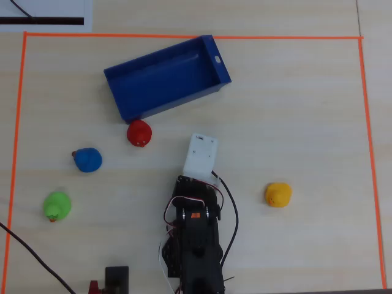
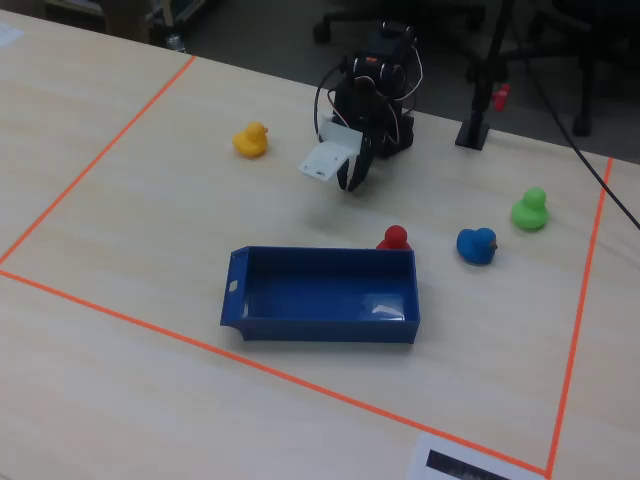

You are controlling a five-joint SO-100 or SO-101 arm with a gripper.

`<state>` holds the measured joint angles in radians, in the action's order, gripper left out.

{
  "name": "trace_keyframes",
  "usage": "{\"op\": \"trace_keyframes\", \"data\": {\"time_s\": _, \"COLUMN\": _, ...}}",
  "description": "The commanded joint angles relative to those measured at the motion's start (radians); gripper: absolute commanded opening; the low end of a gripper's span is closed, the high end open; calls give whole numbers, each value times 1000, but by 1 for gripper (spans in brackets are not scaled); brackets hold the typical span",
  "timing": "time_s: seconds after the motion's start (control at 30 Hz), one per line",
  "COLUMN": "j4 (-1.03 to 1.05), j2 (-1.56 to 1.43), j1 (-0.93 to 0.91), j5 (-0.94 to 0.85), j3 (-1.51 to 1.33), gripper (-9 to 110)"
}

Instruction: Grasp red duck and put it into box.

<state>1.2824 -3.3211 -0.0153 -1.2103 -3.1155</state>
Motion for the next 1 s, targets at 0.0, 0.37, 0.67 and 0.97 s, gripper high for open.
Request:
{"op": "trace_keyframes", "data": {"time_s": 0.0, "j4": 21, "j2": 9, "j1": -6, "j5": 3, "j3": 5, "gripper": 0}}
{"op": "trace_keyframes", "data": {"time_s": 0.37, "j4": 21, "j2": 9, "j1": -6, "j5": 3, "j3": 5, "gripper": 0}}
{"op": "trace_keyframes", "data": {"time_s": 0.67, "j4": 21, "j2": 9, "j1": 17, "j5": 2, "j3": 5, "gripper": 0}}
{"op": "trace_keyframes", "data": {"time_s": 0.97, "j4": 25, "j2": 9, "j1": 17, "j5": -3, "j3": 5, "gripper": 0}}
